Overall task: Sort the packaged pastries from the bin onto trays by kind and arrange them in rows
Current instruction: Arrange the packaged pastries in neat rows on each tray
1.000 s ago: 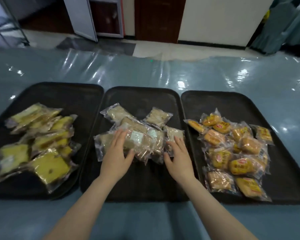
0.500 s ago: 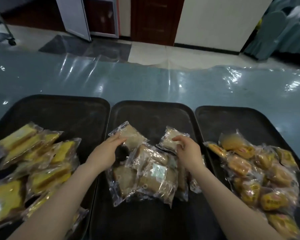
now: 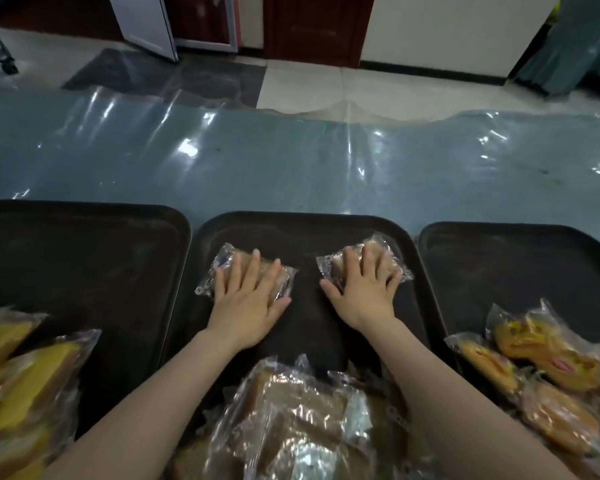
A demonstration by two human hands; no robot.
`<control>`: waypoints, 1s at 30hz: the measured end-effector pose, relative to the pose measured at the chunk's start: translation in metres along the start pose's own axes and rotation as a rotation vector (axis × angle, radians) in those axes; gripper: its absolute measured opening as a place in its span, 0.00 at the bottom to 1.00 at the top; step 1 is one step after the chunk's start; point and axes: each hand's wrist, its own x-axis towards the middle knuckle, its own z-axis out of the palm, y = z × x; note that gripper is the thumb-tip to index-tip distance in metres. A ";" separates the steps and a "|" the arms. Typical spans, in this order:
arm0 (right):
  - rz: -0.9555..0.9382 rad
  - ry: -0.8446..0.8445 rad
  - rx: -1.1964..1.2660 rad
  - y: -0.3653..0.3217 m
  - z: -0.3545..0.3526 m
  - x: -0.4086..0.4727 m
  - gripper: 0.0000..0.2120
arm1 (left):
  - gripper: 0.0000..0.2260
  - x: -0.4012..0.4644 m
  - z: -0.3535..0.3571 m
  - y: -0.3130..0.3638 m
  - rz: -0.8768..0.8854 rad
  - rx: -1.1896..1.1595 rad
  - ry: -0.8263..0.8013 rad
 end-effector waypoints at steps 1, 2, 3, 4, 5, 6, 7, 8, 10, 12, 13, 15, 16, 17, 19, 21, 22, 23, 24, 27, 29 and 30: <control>0.033 0.000 0.010 -0.005 0.001 0.007 0.39 | 0.32 0.010 0.001 0.005 -0.052 -0.015 0.005; 0.060 -0.002 0.042 -0.011 0.001 0.013 0.39 | 0.33 0.021 0.000 0.010 -0.100 -0.029 0.006; 0.082 -0.006 0.105 -0.016 0.000 0.019 0.38 | 0.33 0.031 -0.001 0.015 -0.146 -0.056 0.003; 0.095 -0.001 0.196 -0.021 -0.003 0.023 0.36 | 0.33 0.040 -0.005 0.020 -0.186 -0.112 -0.004; 0.092 0.031 0.293 -0.024 -0.007 0.026 0.34 | 0.32 0.046 -0.010 0.024 -0.216 -0.215 0.005; 0.067 0.099 0.363 -0.024 -0.010 0.027 0.31 | 0.31 0.051 -0.015 0.028 -0.232 -0.345 0.046; 0.015 0.196 0.365 -0.020 -0.013 0.027 0.29 | 0.30 0.053 -0.019 0.029 -0.229 -0.465 0.118; -0.053 0.281 0.301 -0.015 -0.014 0.025 0.28 | 0.29 0.052 -0.023 0.028 -0.203 -0.525 0.195; -0.195 0.299 0.114 0.001 -0.013 0.020 0.27 | 0.28 0.041 -0.024 0.021 -0.083 -0.452 0.306; -0.249 0.180 -0.015 0.014 -0.006 0.018 0.25 | 0.28 0.023 -0.018 0.011 0.056 -0.297 0.310; -0.241 0.137 -0.043 0.018 -0.002 0.019 0.25 | 0.28 0.013 -0.013 0.008 0.087 -0.199 0.262; -0.213 0.122 -0.050 0.020 0.004 0.022 0.26 | 0.28 0.001 -0.002 0.004 0.064 0.009 0.139; -0.203 0.121 -0.056 0.019 0.006 0.025 0.28 | 0.28 0.000 0.003 0.001 0.047 0.077 0.088; -0.194 0.114 -0.071 0.017 0.008 0.027 0.31 | 0.28 0.002 0.006 -0.002 0.044 0.111 0.057; -0.168 0.092 -0.111 0.014 0.011 0.032 0.37 | 0.28 0.013 0.007 -0.007 0.073 0.104 0.046; -0.130 0.069 -0.122 0.009 0.011 0.038 0.40 | 0.28 0.025 0.006 -0.012 0.112 0.091 0.041; -0.119 0.065 -0.123 0.007 0.012 0.040 0.40 | 0.27 0.029 0.006 -0.013 0.129 0.099 0.045; -0.121 0.070 -0.122 0.006 0.012 0.041 0.41 | 0.27 0.030 0.006 -0.014 0.141 0.108 0.056; -0.135 0.082 -0.114 0.005 0.013 0.041 0.40 | 0.28 0.030 0.006 -0.014 0.153 0.099 0.069; -0.216 0.140 -0.041 0.008 0.010 0.036 0.40 | 0.29 0.021 -0.004 -0.011 0.161 -0.090 0.101; -0.258 0.176 0.005 0.011 0.005 0.029 0.38 | 0.29 0.010 -0.013 -0.008 0.123 -0.302 0.083; -0.271 0.171 0.031 0.012 0.003 0.024 0.37 | 0.27 0.001 -0.019 -0.006 0.099 -0.401 0.061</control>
